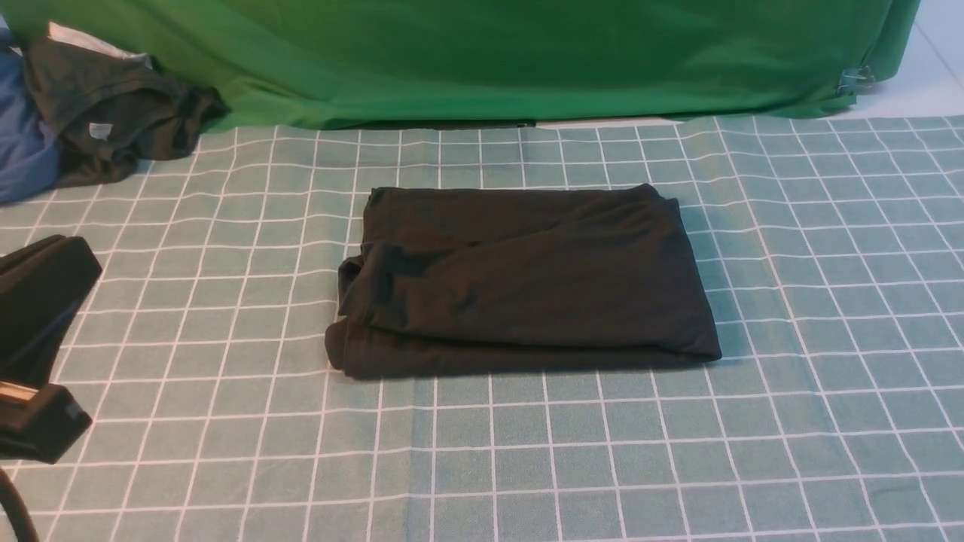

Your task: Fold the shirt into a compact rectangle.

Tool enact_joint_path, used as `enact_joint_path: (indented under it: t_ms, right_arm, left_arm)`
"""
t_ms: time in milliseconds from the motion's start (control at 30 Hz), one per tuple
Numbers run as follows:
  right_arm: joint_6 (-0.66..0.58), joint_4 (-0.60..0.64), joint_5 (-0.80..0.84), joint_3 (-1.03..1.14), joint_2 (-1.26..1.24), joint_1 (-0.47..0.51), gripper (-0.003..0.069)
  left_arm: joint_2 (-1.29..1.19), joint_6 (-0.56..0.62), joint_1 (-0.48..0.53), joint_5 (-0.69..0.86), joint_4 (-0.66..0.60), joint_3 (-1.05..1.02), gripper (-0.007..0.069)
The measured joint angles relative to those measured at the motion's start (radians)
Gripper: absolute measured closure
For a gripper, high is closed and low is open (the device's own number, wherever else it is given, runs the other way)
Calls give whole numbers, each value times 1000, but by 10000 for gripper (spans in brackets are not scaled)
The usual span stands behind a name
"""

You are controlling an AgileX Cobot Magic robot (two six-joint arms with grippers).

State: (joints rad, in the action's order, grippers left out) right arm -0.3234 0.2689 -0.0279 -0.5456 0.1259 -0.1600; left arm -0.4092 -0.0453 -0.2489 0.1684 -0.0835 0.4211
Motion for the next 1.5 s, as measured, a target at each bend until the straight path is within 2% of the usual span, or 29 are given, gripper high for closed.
enact_joint_path:
  t_ms: [200, 433, 667, 1500]
  right_arm:
    - [0, 0, 0, 0, 0, 0, 534]
    - [0, 0, 0, 0, 0, 0, 509]
    - [0, 0, 0, 0, 0, 0, 485]
    - [0, 0, -6, 0, 0, 0, 436]
  left_arm:
    - [118, 0, 33, -52, 0, -142, 613]
    - [334, 22, 173, -145, -18, -417, 613]
    - [409, 57, 218, 49, 3, -425, 613]
    - [409, 78, 218, 58, 8, -425, 613]
